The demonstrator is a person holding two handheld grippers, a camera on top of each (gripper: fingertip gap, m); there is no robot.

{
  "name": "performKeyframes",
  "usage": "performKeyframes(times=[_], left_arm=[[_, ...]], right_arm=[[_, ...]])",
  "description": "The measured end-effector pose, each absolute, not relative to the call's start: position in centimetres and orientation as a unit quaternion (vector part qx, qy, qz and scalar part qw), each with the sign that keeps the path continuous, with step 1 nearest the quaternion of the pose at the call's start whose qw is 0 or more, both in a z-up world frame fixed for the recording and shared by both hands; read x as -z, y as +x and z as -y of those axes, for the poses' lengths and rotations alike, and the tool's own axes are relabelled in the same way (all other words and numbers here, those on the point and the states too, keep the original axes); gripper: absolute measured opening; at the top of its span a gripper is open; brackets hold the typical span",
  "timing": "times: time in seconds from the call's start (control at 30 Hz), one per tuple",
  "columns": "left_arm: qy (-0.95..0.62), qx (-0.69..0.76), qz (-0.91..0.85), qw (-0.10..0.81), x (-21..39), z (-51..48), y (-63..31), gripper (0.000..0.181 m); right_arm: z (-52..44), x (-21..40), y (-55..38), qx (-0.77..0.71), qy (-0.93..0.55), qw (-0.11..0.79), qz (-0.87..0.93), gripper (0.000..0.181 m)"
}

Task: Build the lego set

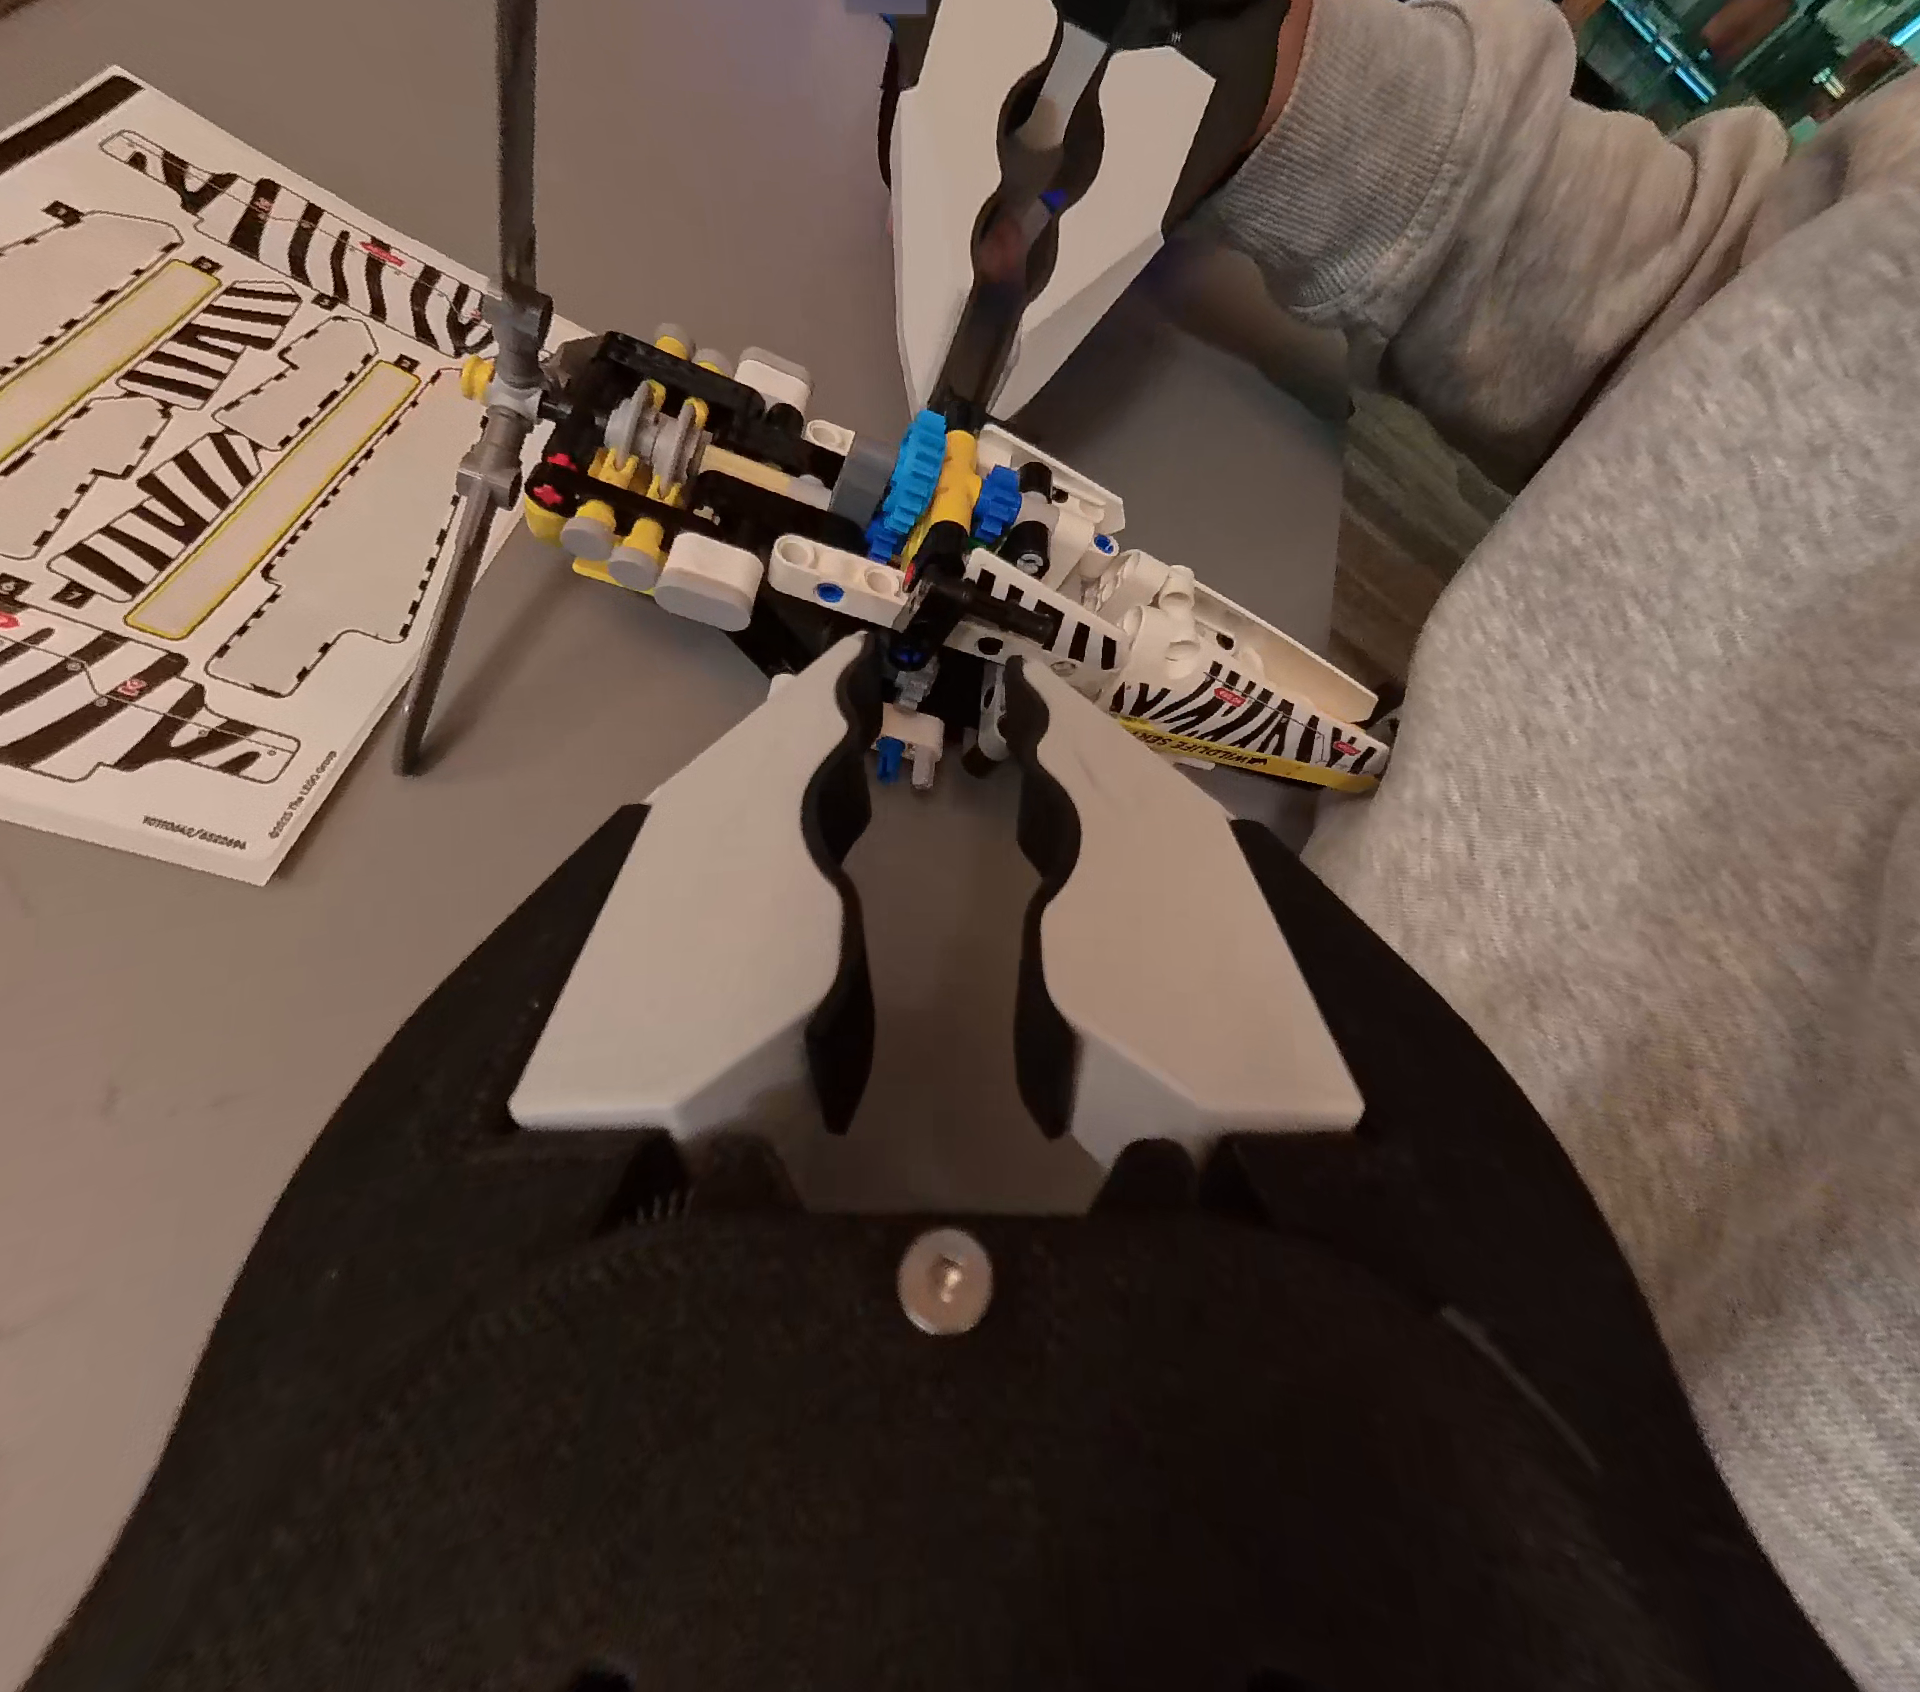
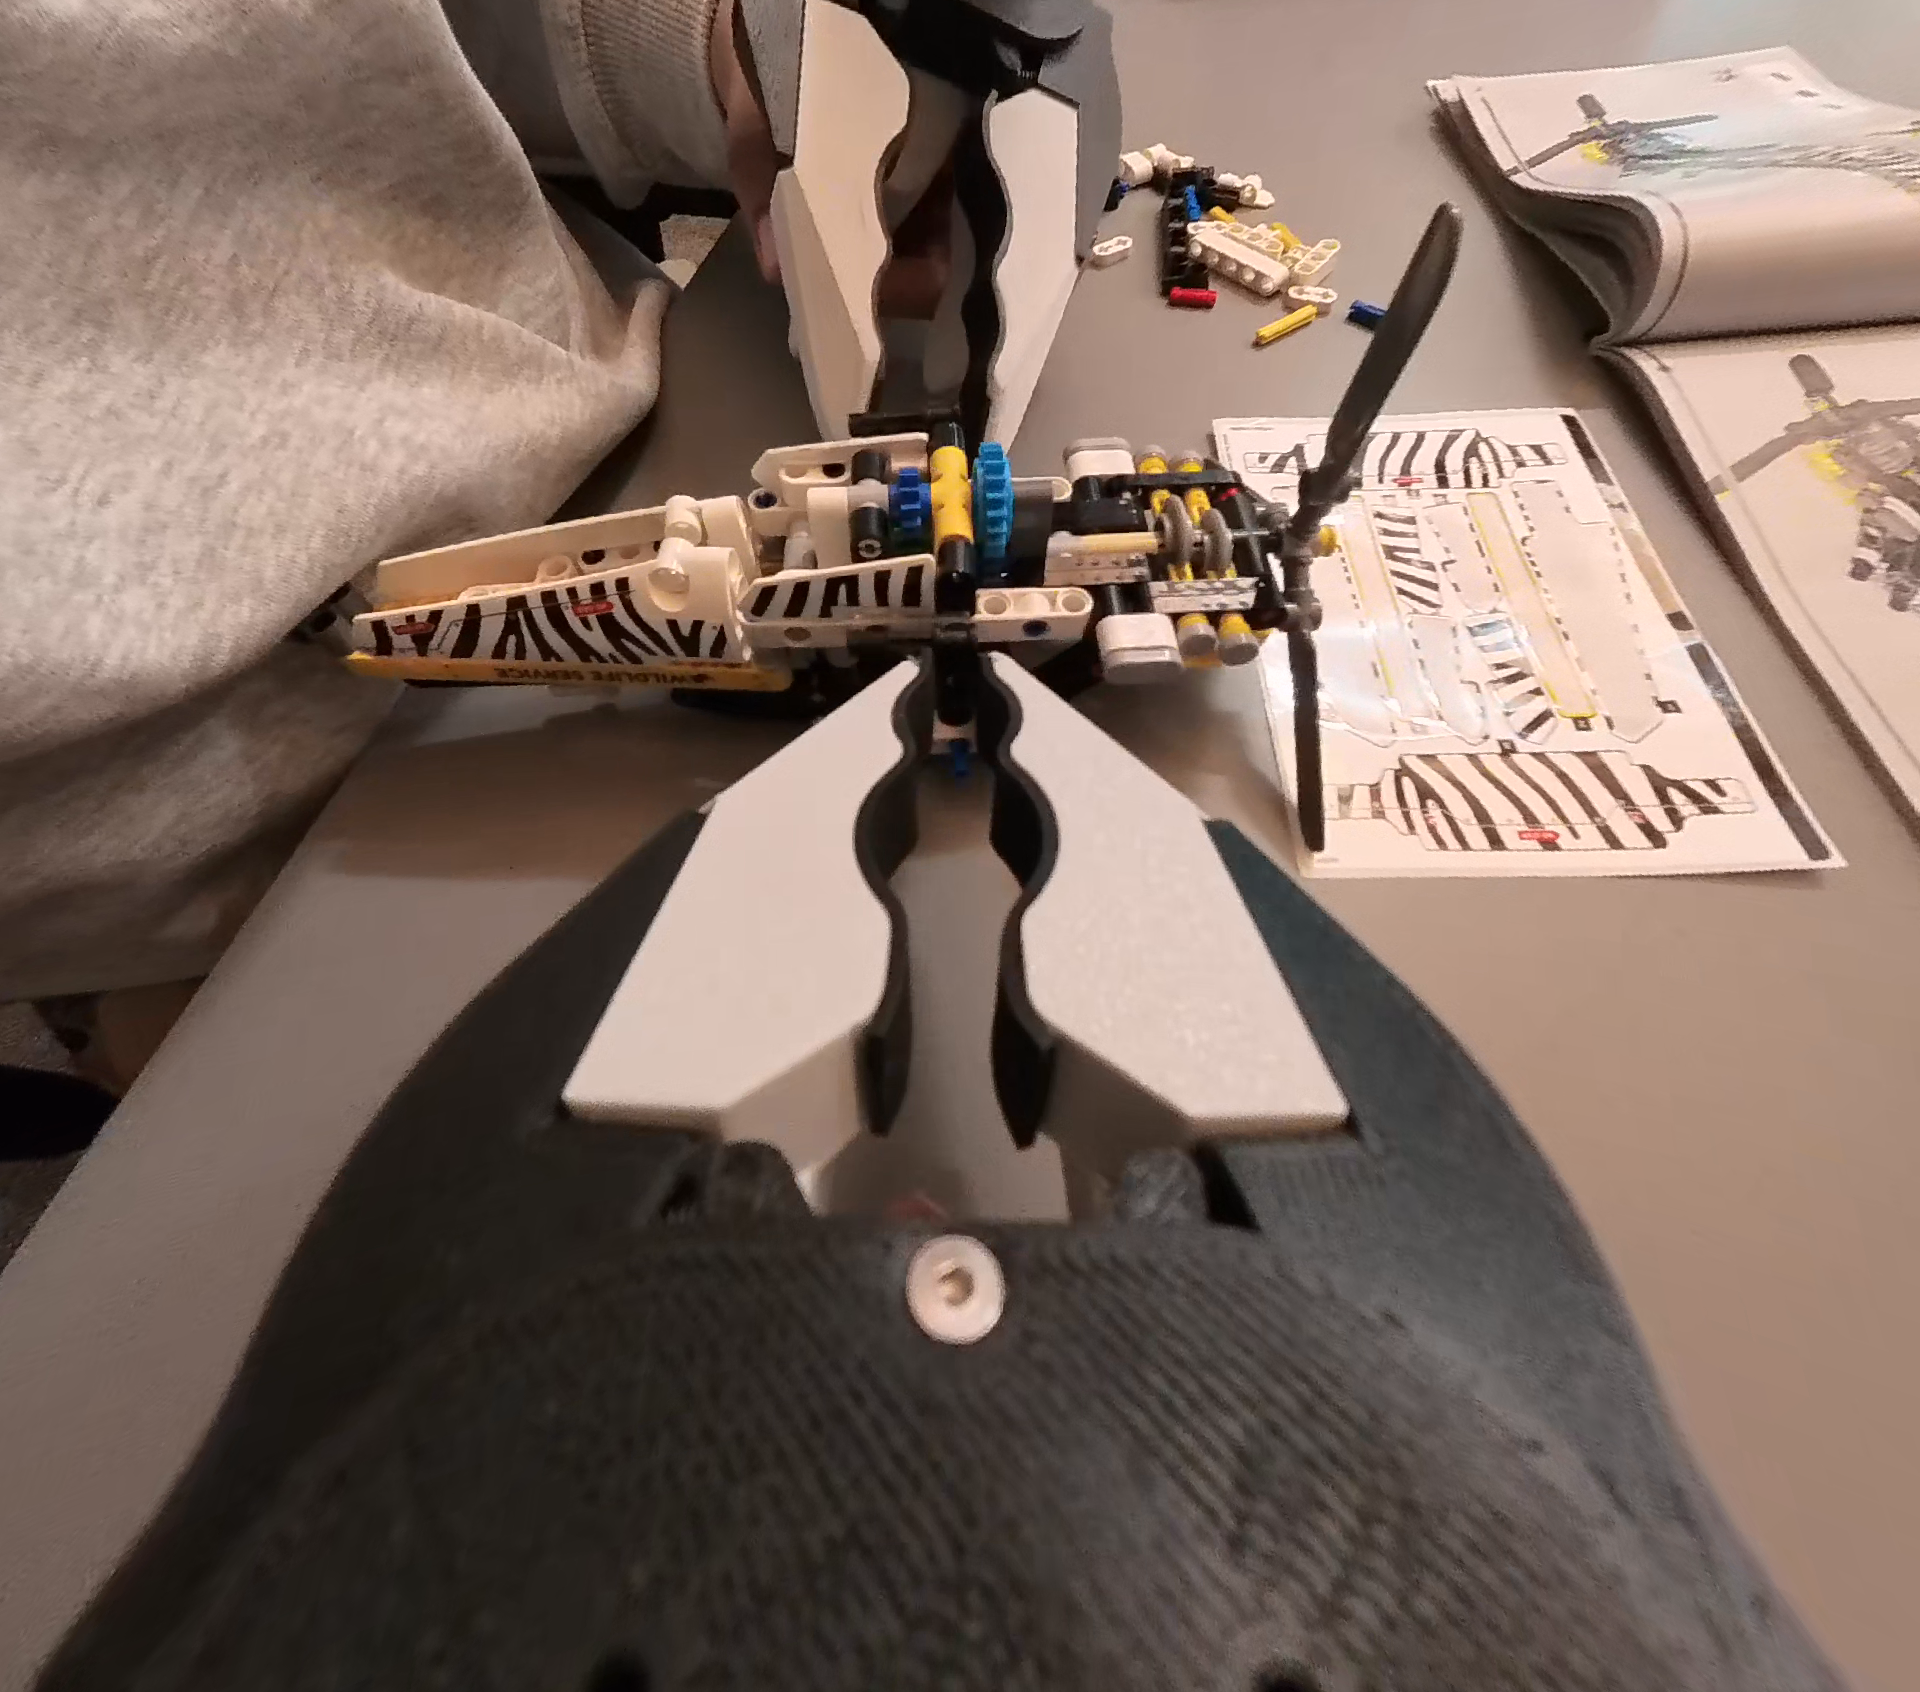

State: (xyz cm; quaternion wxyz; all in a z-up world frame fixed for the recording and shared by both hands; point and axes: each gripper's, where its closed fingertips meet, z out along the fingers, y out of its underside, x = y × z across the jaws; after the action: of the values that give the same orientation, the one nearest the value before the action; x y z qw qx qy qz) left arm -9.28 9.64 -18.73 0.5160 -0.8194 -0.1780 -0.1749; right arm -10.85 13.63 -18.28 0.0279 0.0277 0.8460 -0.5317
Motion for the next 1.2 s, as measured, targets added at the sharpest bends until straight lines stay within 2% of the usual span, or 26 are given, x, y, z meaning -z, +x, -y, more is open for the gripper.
performKeyframes(times=[0.27,0.43,0.6,0.83,1.2], left_arm=[[-0.819,0.186,0.185,0.509,19.0,-9.8,-9.3,0.017],[-0.813,0.195,0.194,0.514,18.9,-9.7,-9.5,0.028],[-0.804,0.210,0.201,0.519,18.7,-9.6,-9.5,0.030],[-0.809,0.217,0.197,0.509,19.0,-9.8,-9.2,0.023],[-0.806,0.226,0.198,0.510,19.0,-9.9,-9.3,0.023]], right_arm=[[-13.6,17.8,-11.1,0.544,0.029,0.033,-0.838,0.005],[-13.6,17.8,-10.9,0.543,0.023,0.029,-0.839,0.005],[-13.6,17.3,-11.1,0.557,0.027,0.028,-0.830,0.005],[-13.4,17.3,-11.0,0.556,0.026,0.029,-0.830,0.005],[-13.2,17.5,-11.1,0.551,0.024,0.033,-0.833,0.005]])
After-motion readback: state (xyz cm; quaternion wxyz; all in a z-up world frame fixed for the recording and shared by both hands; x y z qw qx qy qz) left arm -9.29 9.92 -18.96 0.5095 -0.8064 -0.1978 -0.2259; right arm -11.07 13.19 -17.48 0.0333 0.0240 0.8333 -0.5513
